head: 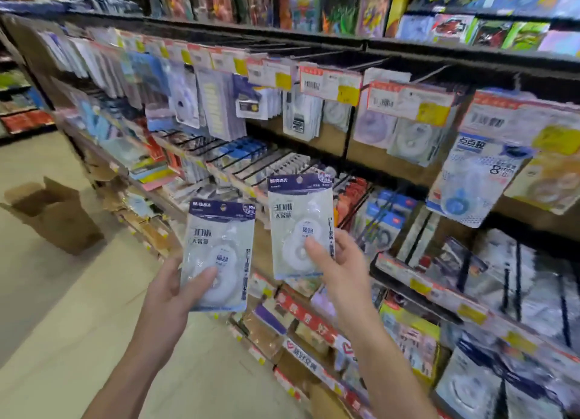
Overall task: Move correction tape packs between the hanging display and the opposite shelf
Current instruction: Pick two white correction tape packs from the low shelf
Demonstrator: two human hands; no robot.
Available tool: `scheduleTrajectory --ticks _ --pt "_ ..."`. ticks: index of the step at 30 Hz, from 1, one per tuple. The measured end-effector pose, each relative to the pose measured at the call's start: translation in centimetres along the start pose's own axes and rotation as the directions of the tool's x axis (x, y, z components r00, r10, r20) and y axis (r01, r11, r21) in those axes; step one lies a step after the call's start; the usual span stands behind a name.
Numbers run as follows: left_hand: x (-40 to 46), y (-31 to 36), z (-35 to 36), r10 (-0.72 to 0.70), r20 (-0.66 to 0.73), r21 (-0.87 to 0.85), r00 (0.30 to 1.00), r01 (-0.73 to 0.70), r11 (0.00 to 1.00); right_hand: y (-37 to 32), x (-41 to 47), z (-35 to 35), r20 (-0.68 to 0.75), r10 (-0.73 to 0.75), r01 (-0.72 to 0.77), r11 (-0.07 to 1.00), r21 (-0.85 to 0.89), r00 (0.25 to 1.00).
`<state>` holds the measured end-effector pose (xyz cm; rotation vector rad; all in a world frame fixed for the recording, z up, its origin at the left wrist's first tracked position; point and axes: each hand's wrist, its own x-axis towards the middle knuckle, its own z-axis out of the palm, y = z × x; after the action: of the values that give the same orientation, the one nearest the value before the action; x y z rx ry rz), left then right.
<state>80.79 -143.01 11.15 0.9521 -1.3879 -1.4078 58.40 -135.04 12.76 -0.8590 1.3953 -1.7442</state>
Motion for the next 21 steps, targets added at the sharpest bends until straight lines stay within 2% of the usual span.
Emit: scheduleTrajectory --ticks 7,15,21 --pt "9.6 0.5 5.8 0.085 0.204 -0.051 0.975 -0.076 0.996 -2.5 4.7 -2.0 -0.271 -0.126 0.129 0.992 -0.005 0.954" --pt "17.8 0.8 11.2 0.066 0.415 -0.1 0.907 -0.027 0.995 -3.1 6.4 -2.9 -0.497 -0.23 0.218 0.972 -0.083 0.836" --pt "21.1 0.9 13.2 -0.01 0.546 -0.067 0.838 0.056 0.996 -3.2 7.8 -2.4 -0.604 -0.227 0.18 0.974 -0.139 0.764"
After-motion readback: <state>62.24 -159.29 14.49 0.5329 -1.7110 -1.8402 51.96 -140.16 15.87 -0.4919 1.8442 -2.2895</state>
